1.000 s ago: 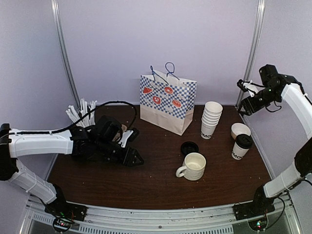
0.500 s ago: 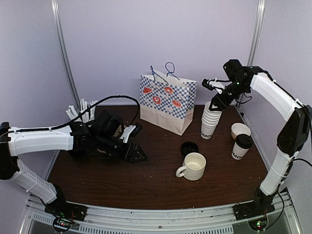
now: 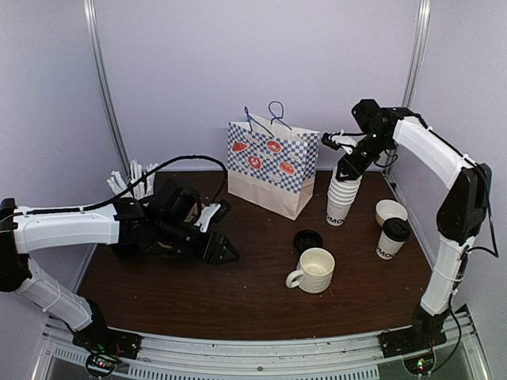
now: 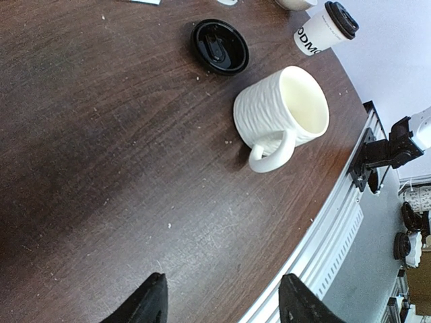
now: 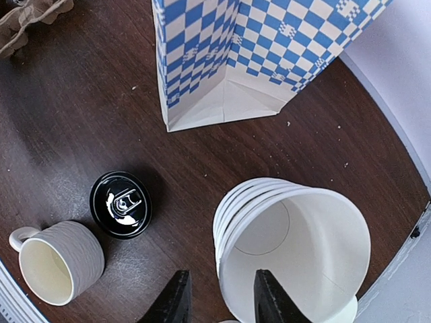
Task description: Pack the takeout coffee
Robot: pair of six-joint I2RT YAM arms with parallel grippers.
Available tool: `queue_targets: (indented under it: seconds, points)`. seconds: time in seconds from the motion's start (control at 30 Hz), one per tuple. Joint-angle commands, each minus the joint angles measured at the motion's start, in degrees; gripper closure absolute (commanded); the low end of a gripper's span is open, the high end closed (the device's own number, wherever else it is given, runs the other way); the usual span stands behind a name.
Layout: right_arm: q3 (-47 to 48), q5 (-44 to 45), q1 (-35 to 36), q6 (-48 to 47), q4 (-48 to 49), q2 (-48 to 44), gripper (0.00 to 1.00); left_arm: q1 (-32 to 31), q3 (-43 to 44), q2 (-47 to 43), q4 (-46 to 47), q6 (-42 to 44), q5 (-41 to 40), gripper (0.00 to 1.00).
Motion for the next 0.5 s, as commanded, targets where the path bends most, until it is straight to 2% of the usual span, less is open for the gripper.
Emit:
queue_targets:
  seconds: [0.0, 0.1, 0.2, 0.3, 0.47]
  points:
    - [2.6, 2.5, 0.4, 0.9, -2.1, 2.0, 0.66, -0.3, -0.2, -0.1, 1.3, 0.9, 1.0, 0.41]
    - [3.1, 2.8, 0.5, 1.0, -2.8, 2.9, 0.7, -0.3, -0.1, 0.1, 0.9, 1.0, 1.0, 0.41]
    - [3.2, 2.5, 0.4, 1.1, -3.0, 3.0, 0.81, -0.2, 0.0, 0.5, 0.9, 1.0, 1.0, 0.41]
    - [3.2, 2.3, 0.5, 1.4, -3.0, 2.9, 0.88, -0.3, 0.0, 0.9, 0.9, 1.0, 1.2, 0.41]
    - [3.1, 2.5, 0.5, 1.7, -3.2, 3.4, 0.88, -0.3, -0.7, 1.1, 3.6, -0.2, 3.4, 0.4]
